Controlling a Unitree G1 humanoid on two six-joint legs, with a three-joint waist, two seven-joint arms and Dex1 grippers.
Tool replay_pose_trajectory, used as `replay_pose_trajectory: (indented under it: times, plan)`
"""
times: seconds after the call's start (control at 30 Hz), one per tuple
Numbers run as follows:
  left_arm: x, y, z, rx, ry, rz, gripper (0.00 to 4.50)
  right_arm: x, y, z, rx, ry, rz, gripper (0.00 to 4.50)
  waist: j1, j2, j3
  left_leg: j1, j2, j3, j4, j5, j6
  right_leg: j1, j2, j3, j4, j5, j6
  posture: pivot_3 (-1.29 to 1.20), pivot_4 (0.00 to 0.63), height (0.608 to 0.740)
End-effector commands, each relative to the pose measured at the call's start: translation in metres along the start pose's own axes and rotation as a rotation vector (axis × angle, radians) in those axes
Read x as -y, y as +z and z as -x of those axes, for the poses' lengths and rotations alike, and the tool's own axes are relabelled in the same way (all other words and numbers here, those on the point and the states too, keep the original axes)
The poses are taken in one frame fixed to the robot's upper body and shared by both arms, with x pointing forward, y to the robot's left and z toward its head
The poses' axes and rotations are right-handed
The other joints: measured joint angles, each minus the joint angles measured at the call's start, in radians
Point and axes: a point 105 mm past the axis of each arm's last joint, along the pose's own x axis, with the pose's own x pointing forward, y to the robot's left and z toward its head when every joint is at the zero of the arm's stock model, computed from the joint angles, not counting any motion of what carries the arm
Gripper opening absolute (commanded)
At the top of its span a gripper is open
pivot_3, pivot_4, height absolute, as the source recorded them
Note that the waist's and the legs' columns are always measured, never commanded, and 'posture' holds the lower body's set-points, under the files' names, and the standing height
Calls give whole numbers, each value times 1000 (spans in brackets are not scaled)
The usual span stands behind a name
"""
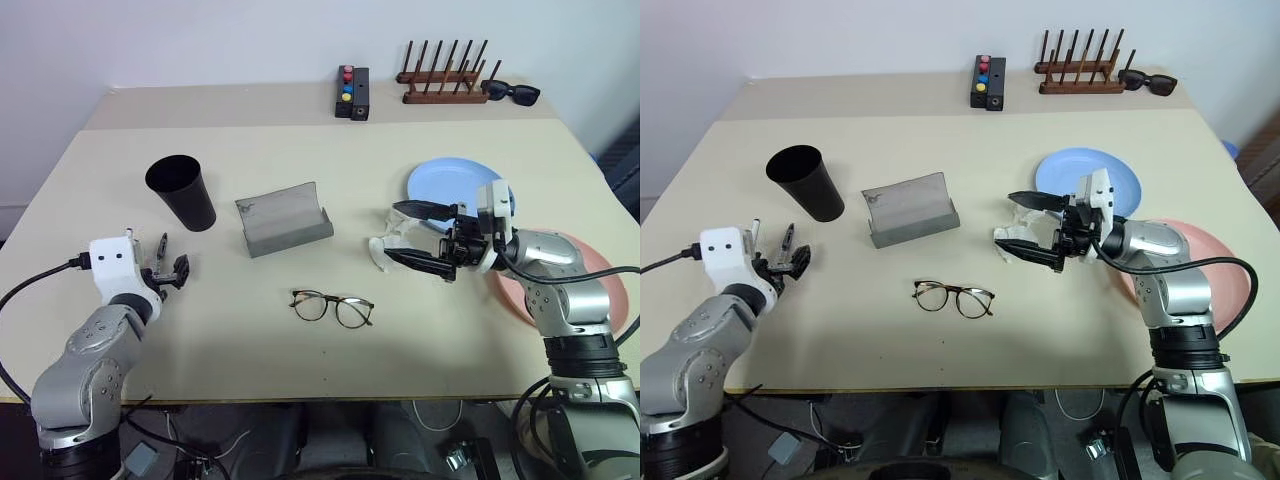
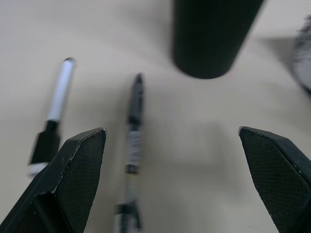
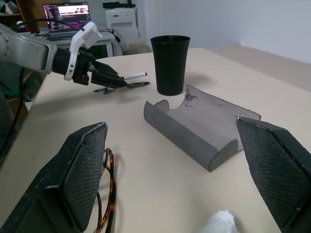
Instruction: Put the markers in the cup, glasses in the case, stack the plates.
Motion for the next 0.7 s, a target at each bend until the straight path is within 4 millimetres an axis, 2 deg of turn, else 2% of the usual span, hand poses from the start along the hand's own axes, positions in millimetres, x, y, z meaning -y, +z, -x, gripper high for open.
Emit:
replay_pose_trajectory:
  times: [0.03, 0.2, 0.7]
  plan:
    - [-15, 12, 2, 37, 72, 18, 4500, -5, 14, -7, 31, 31, 38, 4305, 0, 0, 0, 0, 0, 0, 0, 0, 0, 0, 0, 0, 0, 0, 0, 0, 150, 740]
    - [-20, 11, 1, 9, 91, 30, 4500, -7, 15, -10, 39, 49, 27, 4305, 0, 0, 0, 0, 0, 0, 0, 0, 0, 0, 0, 0, 0, 0, 0, 0, 150, 740]
    - [-4, -5, -2, -59, 54, 38, 4500, -11, 8, -7, 21, 66, 19, 4305, 0, 0, 0, 0, 0, 0, 0, 0, 0, 0, 0, 0, 0, 0, 0, 0, 150, 740]
